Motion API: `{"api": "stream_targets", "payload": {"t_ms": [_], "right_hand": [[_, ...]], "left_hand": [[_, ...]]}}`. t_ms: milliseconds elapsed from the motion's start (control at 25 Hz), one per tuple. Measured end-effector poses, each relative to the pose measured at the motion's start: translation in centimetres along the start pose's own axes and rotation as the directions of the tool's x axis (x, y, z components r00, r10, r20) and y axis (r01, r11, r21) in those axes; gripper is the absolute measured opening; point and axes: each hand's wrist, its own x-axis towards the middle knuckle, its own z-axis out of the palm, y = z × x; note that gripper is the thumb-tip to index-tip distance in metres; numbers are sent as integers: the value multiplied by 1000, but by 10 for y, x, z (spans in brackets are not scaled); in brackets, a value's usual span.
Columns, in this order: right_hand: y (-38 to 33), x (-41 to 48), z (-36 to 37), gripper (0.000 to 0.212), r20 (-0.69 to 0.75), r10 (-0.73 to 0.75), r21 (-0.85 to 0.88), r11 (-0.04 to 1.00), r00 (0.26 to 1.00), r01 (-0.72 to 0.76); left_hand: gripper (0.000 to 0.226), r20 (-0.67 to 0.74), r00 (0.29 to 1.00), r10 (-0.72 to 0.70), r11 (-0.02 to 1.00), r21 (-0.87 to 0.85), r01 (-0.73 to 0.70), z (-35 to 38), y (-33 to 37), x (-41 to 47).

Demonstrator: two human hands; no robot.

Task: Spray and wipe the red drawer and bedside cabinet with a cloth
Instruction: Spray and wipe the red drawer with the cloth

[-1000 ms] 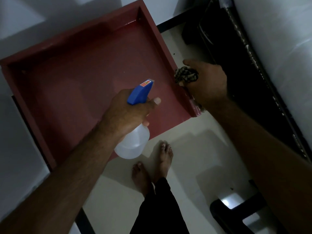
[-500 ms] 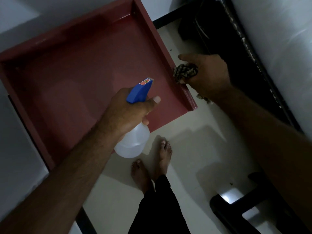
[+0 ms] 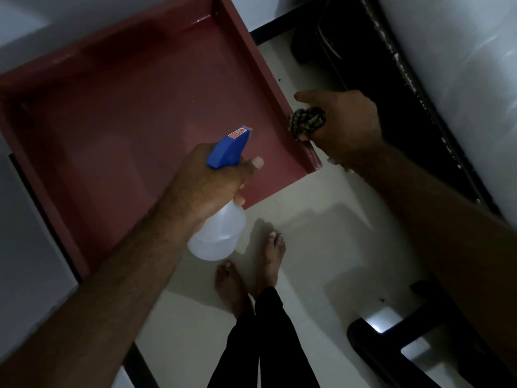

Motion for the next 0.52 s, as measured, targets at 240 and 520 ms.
{"api": "stream_targets", "payload": {"t_ms": [240, 520], "right_hand": [[12, -44, 4, 58, -6, 29, 18, 999, 1000, -29], [11, -31, 7, 66, -35, 8, 13, 1000, 999, -7]], "left_hand": [[77, 20, 1000, 11, 999, -49, -10, 9, 0, -20], [61, -9, 1000, 2, 999, -43, -3, 19, -7, -32]]}}
